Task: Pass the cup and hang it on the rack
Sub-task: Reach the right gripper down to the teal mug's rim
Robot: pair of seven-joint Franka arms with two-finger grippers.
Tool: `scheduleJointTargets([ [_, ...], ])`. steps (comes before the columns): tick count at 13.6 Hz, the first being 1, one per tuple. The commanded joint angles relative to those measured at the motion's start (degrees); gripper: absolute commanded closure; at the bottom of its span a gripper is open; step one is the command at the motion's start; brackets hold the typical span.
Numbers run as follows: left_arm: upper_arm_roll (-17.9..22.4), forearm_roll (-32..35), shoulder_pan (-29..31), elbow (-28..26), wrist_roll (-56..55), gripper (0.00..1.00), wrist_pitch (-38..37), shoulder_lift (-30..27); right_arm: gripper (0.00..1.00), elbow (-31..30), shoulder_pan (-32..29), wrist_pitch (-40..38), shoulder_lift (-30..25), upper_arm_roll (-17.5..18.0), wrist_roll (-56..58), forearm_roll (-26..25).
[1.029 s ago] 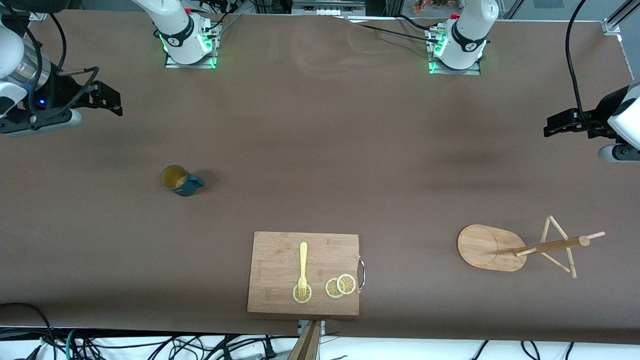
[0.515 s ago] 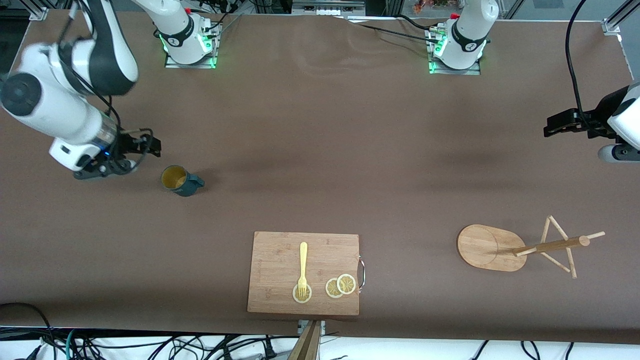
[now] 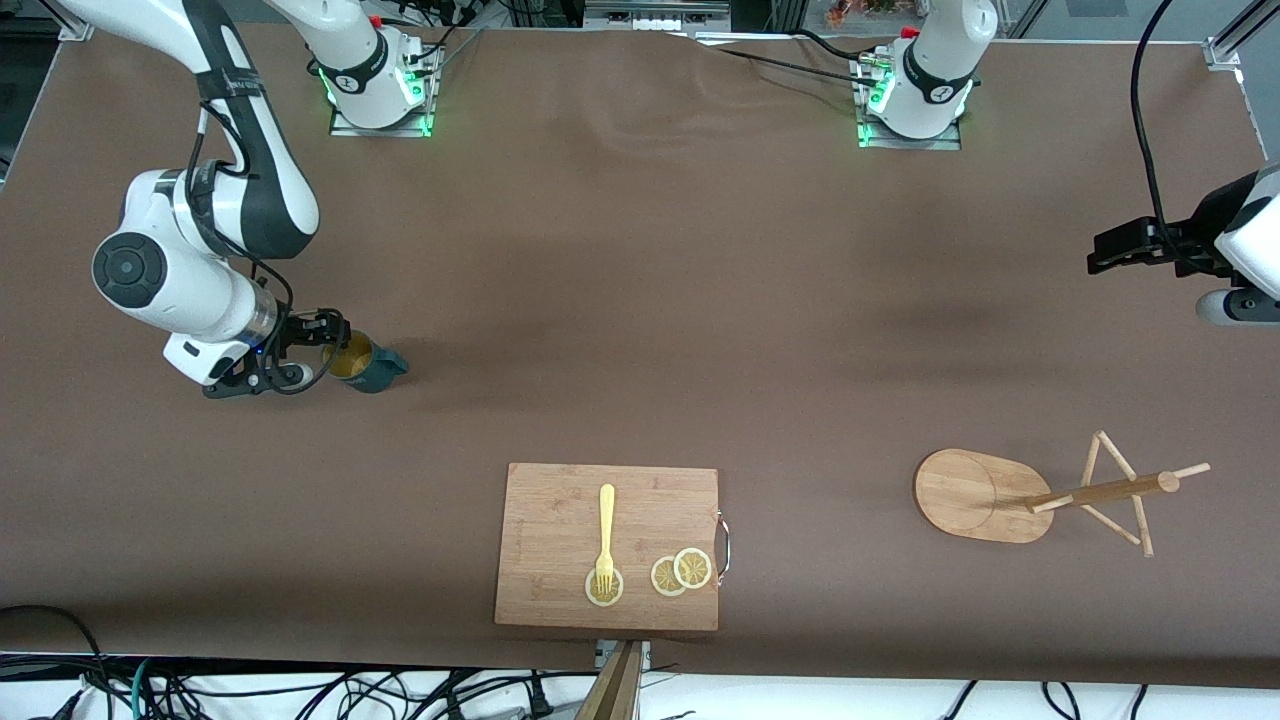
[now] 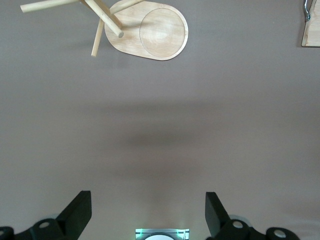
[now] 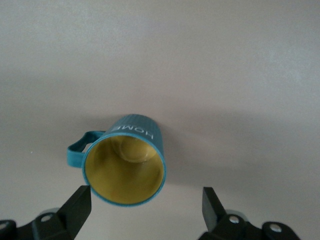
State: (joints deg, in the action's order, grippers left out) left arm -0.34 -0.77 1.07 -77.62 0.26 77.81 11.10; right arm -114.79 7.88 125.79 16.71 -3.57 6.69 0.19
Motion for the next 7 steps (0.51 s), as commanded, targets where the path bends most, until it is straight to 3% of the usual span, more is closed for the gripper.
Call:
scheduleJointTargets([
  [1, -0.1, 1.2, -0.3, 0.1, -0.3, 0.00, 0.3, -0.1, 0.01, -0.4, -0.2, 2.4, 1.0, 0.0, -0.5, -0.4],
  [7, -0.1, 1.2, -0.2, 0.1, -0.3, 0.00, 0.3, -0.1, 0.06, -0.7, -0.3, 5.9, 4.7, -0.6, -0.5, -0.3],
])
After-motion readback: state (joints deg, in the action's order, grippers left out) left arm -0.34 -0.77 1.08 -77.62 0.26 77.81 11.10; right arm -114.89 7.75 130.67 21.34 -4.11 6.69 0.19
